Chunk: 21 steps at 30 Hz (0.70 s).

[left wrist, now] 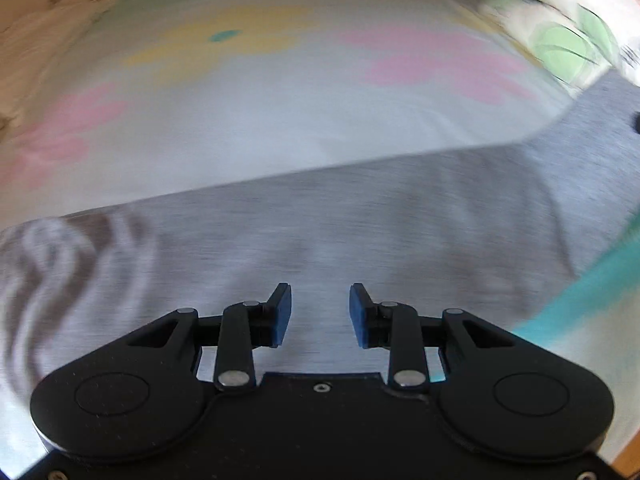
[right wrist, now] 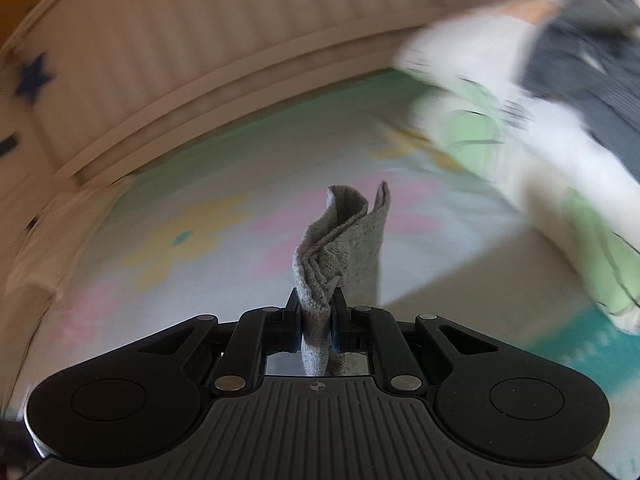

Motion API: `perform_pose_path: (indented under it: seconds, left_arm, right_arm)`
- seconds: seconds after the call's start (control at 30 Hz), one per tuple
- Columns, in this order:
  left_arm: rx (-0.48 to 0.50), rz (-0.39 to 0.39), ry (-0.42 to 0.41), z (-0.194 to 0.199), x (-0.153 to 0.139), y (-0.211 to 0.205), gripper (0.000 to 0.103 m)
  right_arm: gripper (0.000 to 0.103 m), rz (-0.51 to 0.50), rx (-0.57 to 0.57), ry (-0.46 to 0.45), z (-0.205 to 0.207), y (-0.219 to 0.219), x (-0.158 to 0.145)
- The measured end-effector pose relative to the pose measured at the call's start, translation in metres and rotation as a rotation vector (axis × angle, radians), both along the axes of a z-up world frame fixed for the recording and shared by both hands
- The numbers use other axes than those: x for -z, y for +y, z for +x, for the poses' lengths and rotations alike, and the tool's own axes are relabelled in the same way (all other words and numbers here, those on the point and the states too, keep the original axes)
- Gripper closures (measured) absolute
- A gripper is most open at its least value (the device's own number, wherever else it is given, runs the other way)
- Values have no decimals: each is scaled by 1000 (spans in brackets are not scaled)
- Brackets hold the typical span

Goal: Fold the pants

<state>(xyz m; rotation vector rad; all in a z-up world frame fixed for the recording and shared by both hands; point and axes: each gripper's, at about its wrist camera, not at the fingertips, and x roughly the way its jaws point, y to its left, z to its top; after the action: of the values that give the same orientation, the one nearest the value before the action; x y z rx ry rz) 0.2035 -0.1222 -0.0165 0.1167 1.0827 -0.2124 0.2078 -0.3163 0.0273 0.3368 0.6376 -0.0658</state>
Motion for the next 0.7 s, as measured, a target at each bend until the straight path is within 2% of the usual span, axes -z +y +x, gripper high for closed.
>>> perform_pose_path:
  seconds: [0.1, 0.17, 0.23, 0.37, 0.47, 0.57, 0.7]
  left_arm:
    - [-66, 4, -7, 12, -1, 38, 63]
    - [-122, -20, -4, 18, 0, 63, 63]
    - [-177, -52, 2, 23, 5, 84, 63]
    - [-265, -64, 15, 29, 15, 121, 63]
    - [-305, -102, 48, 35, 18, 140, 63]
    - [-302, -90, 32, 35, 18, 146, 63]
    - [-300, -115, 36, 31, 19, 156, 62]
  right_arm:
    - [90, -12, -106, -7, 7, 47, -4]
    - [90, -18, -173, 7, 12, 80, 2]
    - [90, -54, -242, 37, 15, 119, 17]
    - [90, -216, -341, 97, 18, 193, 60]
    - [88, -296, -404, 159, 20, 232, 94]
    - [79, -296, -483, 197, 13, 249, 104]
    - [79, -176, -545, 178, 6, 241, 87]
